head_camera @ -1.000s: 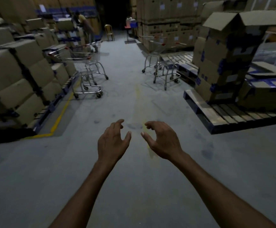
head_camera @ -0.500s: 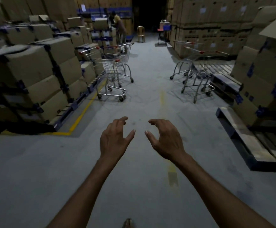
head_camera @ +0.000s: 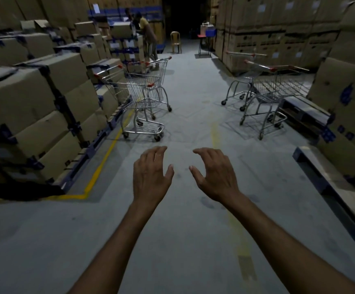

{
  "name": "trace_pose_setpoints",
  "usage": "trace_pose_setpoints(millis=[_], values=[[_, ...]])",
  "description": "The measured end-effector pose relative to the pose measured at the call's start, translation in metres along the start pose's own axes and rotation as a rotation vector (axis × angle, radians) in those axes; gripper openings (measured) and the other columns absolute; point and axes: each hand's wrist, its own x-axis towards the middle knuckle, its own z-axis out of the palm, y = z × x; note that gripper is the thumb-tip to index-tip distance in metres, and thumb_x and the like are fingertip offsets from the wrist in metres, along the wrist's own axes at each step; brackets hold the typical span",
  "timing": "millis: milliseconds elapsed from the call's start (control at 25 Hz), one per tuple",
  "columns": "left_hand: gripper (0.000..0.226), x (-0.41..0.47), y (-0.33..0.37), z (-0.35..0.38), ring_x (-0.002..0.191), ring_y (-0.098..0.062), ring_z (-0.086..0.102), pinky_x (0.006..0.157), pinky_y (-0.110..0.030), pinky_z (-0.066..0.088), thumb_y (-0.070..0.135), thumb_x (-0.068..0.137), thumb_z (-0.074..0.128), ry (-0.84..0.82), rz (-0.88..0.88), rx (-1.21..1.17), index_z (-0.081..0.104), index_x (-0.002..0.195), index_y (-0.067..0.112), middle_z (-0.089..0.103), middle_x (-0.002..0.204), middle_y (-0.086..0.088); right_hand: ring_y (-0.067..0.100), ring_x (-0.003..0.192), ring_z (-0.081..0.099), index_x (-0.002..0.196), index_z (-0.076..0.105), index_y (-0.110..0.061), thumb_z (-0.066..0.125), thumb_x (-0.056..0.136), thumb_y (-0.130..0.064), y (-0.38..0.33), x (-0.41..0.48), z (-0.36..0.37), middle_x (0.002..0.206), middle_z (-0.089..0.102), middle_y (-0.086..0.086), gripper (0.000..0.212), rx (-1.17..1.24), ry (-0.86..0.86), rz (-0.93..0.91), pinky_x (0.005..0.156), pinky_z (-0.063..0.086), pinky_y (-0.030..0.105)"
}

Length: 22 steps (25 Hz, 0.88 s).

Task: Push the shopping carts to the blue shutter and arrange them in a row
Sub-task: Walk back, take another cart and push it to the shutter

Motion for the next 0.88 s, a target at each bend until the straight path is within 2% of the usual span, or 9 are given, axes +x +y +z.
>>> trace_pose_setpoints(millis=[280,440,640,720,880], values=[[0.059,0.134,-0.056,0.109,0.134,-0.027,0.045,0.106,-0.042,0.038,0.032,0.091,0.064,0.006,0.112,0.161,0.048,0.145,0.014,0.052,0.142,-0.007,0.025,0.118,0.053,0.127,0.059,-0.018,0.064,0.088,-0.034,0.069,0.143,0.116,0.127,0.06,0.002,0.043,-0.117,0.012,-0.117,0.092,0.041,0.039],[0.059,0.222,-0.091,0.16,0.134,-0.027,0.045,0.105,-0.043,0.038,0.03,0.09,0.064,-0.025,0.13,0.242,0.047,0.145,0.014,0.051,0.143,-0.006,0.027,0.118,0.053,0.127,0.059,-0.018,0.065,0.085,-0.032,0.102,0.245,0.173,0.127,0.06,0.003,0.045,-0.109,0.003,-0.133,0.092,0.04,0.04],[0.063,0.322,-0.142,0.208,0.135,-0.024,0.044,0.102,-0.04,0.036,0.03,0.09,0.065,-0.089,0.028,0.264,0.043,0.148,0.02,0.049,0.144,-0.003,0.025,0.118,0.052,0.132,0.057,-0.019,0.067,0.084,-0.032,0.116,0.359,0.241,0.132,0.058,0.002,0.05,-0.046,-0.044,-0.167,0.093,0.039,0.038],[0.065,0.357,-0.17,0.233,0.133,-0.023,0.046,0.097,-0.04,0.043,0.03,0.089,0.067,-0.112,-0.015,0.229,0.043,0.149,0.022,0.049,0.145,-0.001,0.024,0.119,0.053,0.134,0.055,-0.021,0.067,0.085,-0.033,0.117,0.399,0.277,0.134,0.058,0.001,0.051,-0.01,-0.088,-0.158,0.094,0.04,0.037],[0.062,0.423,-0.237,0.293,0.126,-0.021,0.051,0.08,-0.038,0.055,0.033,0.09,0.067,-0.133,-0.165,0.045,0.043,0.148,0.025,0.048,0.146,0.002,0.019,0.113,0.056,0.136,0.051,-0.027,0.068,0.087,-0.036,0.119,0.473,0.36,0.128,0.059,-0.004,0.052,0.196,-0.16,-0.002,0.09,0.049,0.036]])
